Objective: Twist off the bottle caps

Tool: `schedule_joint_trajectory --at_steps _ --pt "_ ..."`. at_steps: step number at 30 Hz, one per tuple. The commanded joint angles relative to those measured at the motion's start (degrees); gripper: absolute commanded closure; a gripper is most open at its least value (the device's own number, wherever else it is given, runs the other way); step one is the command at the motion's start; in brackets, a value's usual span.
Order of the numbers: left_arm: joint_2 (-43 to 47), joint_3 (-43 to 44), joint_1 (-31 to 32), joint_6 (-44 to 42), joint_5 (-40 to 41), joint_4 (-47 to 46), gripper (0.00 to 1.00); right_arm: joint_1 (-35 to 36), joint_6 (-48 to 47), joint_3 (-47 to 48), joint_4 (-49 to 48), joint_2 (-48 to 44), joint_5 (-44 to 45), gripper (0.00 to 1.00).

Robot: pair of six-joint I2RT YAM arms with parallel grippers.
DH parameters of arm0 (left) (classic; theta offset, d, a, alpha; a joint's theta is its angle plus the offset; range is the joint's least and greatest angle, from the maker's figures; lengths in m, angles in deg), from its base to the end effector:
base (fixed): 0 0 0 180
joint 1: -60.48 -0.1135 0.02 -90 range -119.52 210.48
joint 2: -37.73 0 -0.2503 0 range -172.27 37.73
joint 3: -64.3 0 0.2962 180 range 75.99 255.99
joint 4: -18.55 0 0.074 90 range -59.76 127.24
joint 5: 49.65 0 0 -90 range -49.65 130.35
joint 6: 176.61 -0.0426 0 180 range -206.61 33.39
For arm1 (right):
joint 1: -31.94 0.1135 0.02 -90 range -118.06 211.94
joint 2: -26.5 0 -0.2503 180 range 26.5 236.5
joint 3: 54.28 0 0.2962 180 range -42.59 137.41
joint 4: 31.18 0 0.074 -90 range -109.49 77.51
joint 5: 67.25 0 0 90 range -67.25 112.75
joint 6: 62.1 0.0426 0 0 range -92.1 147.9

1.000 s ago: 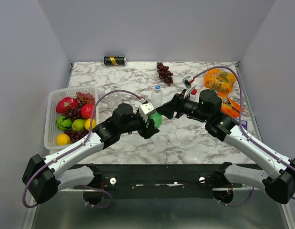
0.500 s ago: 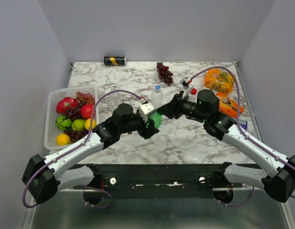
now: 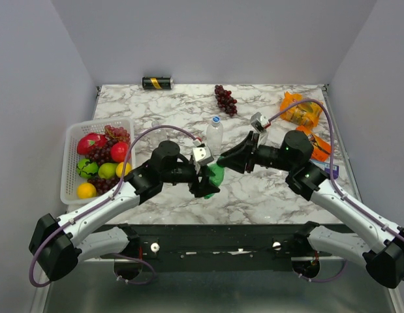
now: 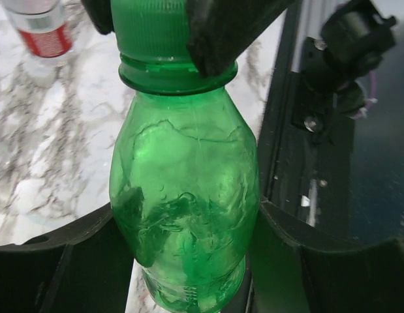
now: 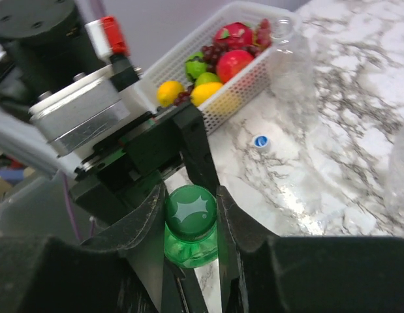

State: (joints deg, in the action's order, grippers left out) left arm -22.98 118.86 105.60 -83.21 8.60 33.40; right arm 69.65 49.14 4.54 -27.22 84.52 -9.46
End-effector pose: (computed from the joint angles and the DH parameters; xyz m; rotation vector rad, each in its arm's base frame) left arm 0.1922 -0.2248 0.2606 1.0783 1.7310 -1.0842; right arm 0.2183 0.1975 0.3239 -0.7056 1.6214 1.2230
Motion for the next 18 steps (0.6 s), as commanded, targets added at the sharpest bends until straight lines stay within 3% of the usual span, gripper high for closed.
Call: schedule_joint_trajectory --at_steps 1,5,12,15,18 --pt "1.2 3.3 0.4 -1.9 -24.4 -2.1 0.67 -0.4 -5.9 -2.9 -6.9 -1.2 -21.1 0.87" --pt "1.0 4.9 0.4 -2.2 -32.0 -0.3 0.67 -0.4 -9.0 -2.8 -6.9 -1.9 -27.9 0.86" --pt "1.8 5.0 0.4 -3.0 -30.0 1.1 0.68 -0.4 -12.0 -1.8 -3.4 -1.9 -30.0 0.85" --pt "1.8 4.9 0.4 -4.4 -26.3 2.1 0.68 -0.4 -11.8 -1.5 -2.4 -2.1 -27.0 0.77" --pt "1.6 4.9 0.5 -5.1 -19.8 3.1 0.67 -0.4 -11.4 -1.3 -1.2 -2.9 -22.4 0.59"
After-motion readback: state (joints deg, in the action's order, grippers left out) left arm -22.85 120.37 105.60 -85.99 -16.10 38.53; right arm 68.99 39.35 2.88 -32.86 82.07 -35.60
